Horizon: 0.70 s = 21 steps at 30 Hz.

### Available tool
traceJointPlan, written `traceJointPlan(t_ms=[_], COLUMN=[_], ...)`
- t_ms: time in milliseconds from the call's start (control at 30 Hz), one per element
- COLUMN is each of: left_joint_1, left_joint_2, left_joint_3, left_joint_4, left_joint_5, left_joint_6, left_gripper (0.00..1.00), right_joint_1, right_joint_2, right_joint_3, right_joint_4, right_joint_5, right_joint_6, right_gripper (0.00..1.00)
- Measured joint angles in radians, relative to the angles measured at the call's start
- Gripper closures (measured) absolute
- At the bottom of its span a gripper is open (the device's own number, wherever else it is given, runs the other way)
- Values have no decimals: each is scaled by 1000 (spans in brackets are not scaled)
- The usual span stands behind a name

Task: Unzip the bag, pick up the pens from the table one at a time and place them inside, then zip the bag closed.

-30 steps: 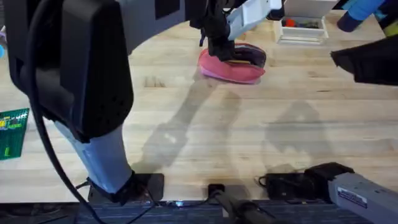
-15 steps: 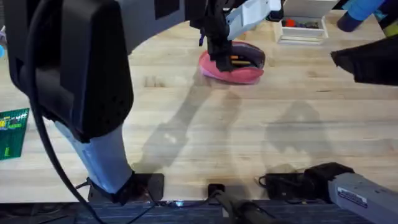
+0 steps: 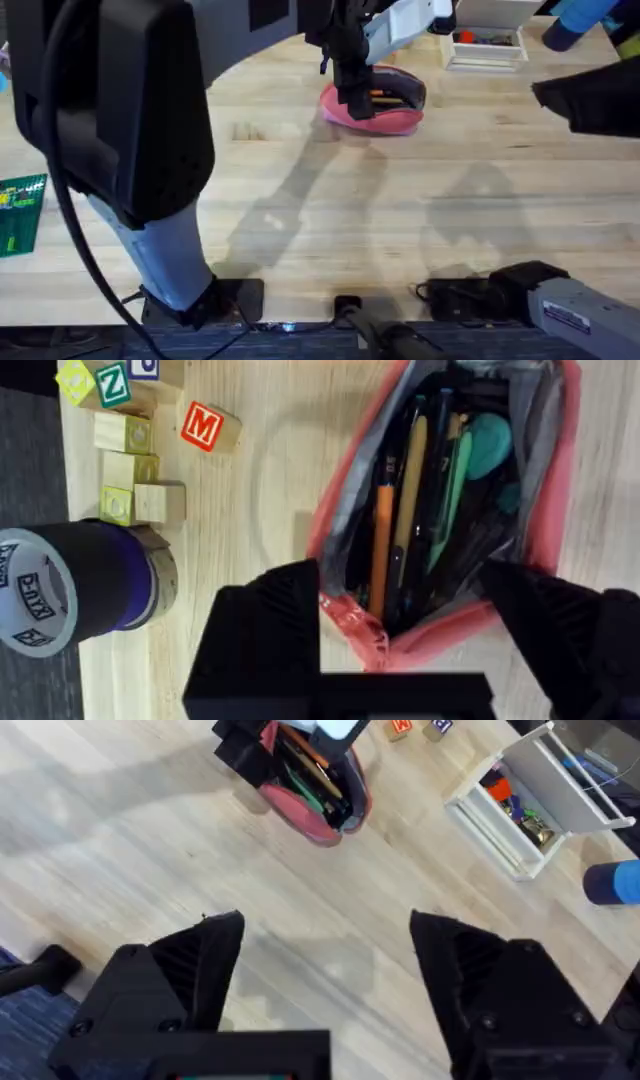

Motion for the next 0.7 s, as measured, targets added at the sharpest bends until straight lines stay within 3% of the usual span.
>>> traceJointPlan(t_ms=[467,700], left_joint_1=[13,88], left_joint_2=[-75,-201], left_joint_3=[0,0], left_joint_4=[-18,-26], left_joint_5=[5,61], left_joint_6=[0,-24], left_gripper=[7,7], right_joint_1=[0,0], right_joint_2=[0,0], right_joint_3=[0,0], right_joint_4=[0,0], right_joint_5=[0,0], right_joint_6=[0,0], right_gripper=[6,5])
